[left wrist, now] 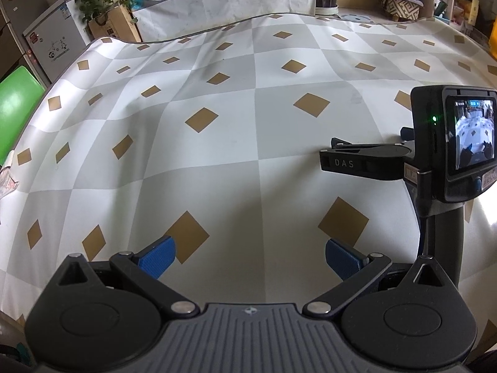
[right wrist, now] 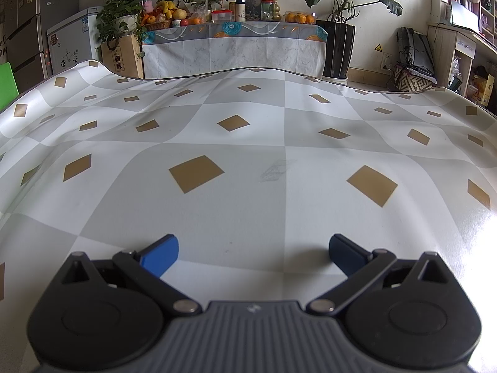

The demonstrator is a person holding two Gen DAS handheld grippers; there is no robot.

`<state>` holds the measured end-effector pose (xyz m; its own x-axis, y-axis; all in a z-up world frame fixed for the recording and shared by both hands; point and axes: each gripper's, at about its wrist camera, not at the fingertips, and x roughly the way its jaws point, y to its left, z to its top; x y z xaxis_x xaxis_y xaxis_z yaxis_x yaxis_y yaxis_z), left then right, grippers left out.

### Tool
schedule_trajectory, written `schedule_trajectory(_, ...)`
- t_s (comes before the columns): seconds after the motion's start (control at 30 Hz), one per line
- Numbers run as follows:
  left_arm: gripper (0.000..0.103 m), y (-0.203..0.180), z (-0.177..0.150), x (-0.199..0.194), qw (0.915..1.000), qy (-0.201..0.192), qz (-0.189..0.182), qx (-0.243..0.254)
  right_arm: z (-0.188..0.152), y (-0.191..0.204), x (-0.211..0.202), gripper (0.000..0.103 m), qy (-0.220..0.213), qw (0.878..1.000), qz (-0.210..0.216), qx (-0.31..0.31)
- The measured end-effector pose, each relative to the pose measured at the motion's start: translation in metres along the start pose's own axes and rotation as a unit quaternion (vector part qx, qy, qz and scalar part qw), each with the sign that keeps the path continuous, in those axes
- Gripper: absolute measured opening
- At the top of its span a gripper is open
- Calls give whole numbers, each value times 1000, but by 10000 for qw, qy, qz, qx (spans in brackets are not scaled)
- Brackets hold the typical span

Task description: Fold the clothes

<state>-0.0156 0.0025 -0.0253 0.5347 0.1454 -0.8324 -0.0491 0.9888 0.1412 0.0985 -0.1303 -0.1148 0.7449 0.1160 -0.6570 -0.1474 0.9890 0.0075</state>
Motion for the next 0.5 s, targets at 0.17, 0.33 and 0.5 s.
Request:
schedule_trajectory(0.17,103,0,0,3,10000,13,-49,-46,0,0,0,103,0,10000,0,0)
schedule_trajectory(0.33,103,-1,-1,10,9999,84,-74,-110,0,0,0,103,0,10000,0,0)
schedule_trajectory(0.5,103,0,-3,18,9995,174,-128,-221,0,0,0,103,0,10000,0,0)
